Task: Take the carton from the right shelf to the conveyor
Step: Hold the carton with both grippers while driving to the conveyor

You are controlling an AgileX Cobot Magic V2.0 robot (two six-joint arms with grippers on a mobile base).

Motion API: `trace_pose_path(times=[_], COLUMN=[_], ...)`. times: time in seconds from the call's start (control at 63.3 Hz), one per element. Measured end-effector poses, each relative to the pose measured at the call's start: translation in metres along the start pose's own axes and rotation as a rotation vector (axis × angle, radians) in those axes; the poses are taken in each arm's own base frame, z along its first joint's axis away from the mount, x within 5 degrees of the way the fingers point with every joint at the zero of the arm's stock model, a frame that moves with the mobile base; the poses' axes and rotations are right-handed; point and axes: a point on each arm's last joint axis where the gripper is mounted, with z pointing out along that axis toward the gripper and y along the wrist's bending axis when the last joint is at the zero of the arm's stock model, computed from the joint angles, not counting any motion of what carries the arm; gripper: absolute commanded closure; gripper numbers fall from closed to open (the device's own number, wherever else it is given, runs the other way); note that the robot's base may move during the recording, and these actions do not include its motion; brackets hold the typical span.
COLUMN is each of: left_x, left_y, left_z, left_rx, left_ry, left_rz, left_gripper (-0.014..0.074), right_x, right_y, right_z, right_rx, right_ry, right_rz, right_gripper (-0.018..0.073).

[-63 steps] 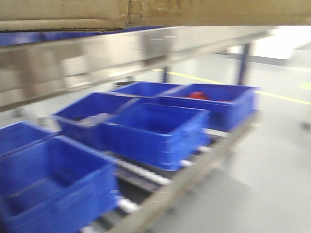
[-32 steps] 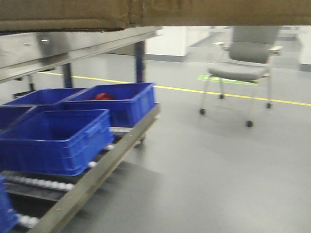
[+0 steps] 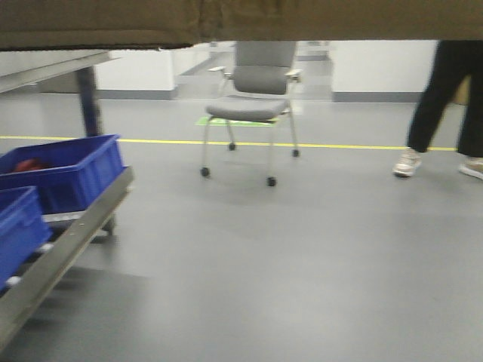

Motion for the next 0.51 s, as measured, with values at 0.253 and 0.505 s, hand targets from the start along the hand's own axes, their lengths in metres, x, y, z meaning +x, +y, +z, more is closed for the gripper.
trace_pose_path(times=[0.253,0.505], left_x=[0.0,0.0], left_y=[0.0,0.0], left_z=[0.0,0.0], left_rx=[0.0,0.0], left_ry=[0.0,0.0], left_rz=[0.0,0.0], left_gripper=[0.0613,0.0613], right_x=[0.0,0.0], right_y=[0.0,0.0], right_z=[0.0,0.0], right_rx=[0.0,0.0], right_ry=[0.0,0.0], right_rz=[0.0,0.0], right_gripper=[0.0618,0.0618])
